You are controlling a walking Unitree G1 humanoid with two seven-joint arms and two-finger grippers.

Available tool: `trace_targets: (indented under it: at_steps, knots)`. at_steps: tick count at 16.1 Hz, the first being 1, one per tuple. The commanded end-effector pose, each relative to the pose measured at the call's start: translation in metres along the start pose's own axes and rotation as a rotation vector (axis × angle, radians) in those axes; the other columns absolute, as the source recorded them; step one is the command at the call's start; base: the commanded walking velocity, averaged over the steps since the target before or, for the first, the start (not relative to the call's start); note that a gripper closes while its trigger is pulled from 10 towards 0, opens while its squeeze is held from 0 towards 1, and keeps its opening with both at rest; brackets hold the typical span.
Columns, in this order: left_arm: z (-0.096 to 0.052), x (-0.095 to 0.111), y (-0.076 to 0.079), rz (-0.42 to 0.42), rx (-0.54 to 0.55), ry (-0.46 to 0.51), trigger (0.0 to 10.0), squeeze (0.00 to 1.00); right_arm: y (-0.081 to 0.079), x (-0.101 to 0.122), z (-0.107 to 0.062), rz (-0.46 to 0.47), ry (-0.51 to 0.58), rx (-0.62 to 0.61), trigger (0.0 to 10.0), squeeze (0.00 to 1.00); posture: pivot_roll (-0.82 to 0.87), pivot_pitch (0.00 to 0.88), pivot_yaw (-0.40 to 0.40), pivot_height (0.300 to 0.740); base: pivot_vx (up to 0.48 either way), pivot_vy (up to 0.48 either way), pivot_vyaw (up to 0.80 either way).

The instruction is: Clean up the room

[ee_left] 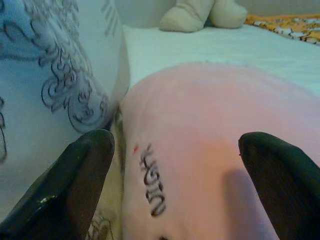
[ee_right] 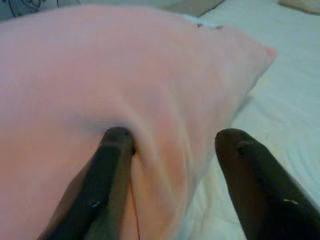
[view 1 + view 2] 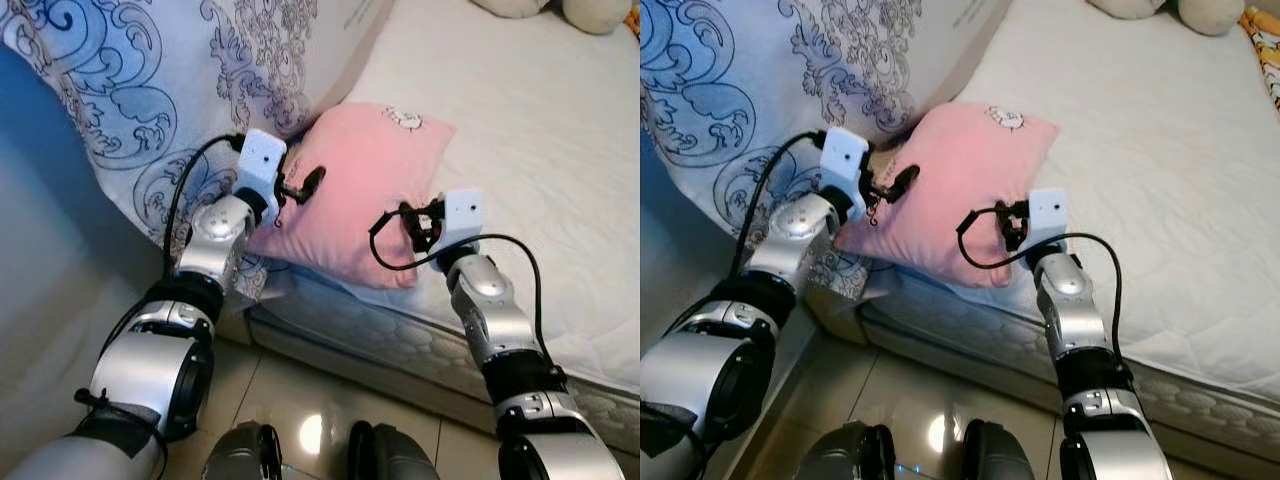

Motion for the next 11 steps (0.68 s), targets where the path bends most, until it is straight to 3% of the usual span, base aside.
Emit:
trace_targets:
  at_steps: [1,2,3,4,5,8,9,10,11]
  knots:
    - [-0.001,-0.001,0.002,-0.004,-0.024,-0.004,10.0,1.00,0.001,-0.002,-0.004,-0.001,-0.011,-0.005,10.0,1.00,-0.04,0.105,-0.047,0.710,0.000,0.000,0.00]
    - [-0.001,-0.004,0.005,-0.003,-0.034,-0.017,10.0,1.00,-0.002,-0.001,-0.005,-0.013,-0.009,0.002,10.0,1.00,-0.04,0.100,-0.046,0.710,0.000,0.000,0.00]
    - [0.000,-0.007,0.007,-0.012,-0.037,-0.031,10.0,0.00,-0.004,-0.001,-0.005,-0.023,-0.018,0.003,10.0,1.00,-0.04,0.100,-0.046,0.710,0.000,0.000,0.00]
    - [0.000,-0.009,0.009,-0.037,-0.049,-0.034,10.0,0.00,-0.005,-0.001,-0.004,-0.022,-0.035,0.001,10.0,0.76,-0.03,0.095,-0.046,0.710,0.000,0.000,0.00]
    - [0.000,-0.011,0.009,-0.057,-0.044,-0.047,10.0,0.00,-0.004,0.000,-0.003,-0.028,-0.038,-0.007,10.0,0.00,-0.04,0.089,-0.046,0.710,0.000,0.000,0.00]
    - [-0.002,-0.033,0.013,-0.124,-0.049,-0.172,10.0,0.00,-0.005,-0.009,0.001,0.051,-0.125,-0.007,10.0,0.00,-0.04,0.089,-0.049,0.710,0.000,0.000,0.00]
    - [-0.002,-0.035,0.011,-0.123,-0.016,-0.179,10.0,1.00,-0.003,-0.011,0.003,0.047,-0.139,-0.017,10.0,0.00,-0.04,0.089,-0.049,0.710,0.000,0.000,0.00]
    - [-0.002,-0.034,0.011,-0.113,-0.004,-0.181,10.0,1.00,-0.002,-0.010,0.005,0.042,-0.135,-0.017,10.0,1.00,-0.04,0.095,-0.048,0.710,0.000,0.000,0.00]
    - [0.000,-0.032,0.010,-0.098,0.005,-0.177,10.0,1.00,-0.004,-0.007,0.007,0.035,-0.126,0.002,10.0,1.00,-0.04,0.099,-0.048,0.710,0.000,0.000,0.00]
Point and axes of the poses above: a point about 5 cm out from each wrist's last joint towards the gripper, its own z axis pointing out of the wrist towards the gripper, its own x axis along the axis of the wrist's last joint, y = z × x, the point moved 1 cm from there along z, pointing out of the wrist towards the gripper, and after that the axes turned 12 degrees about -z, right-handed, at the moved point
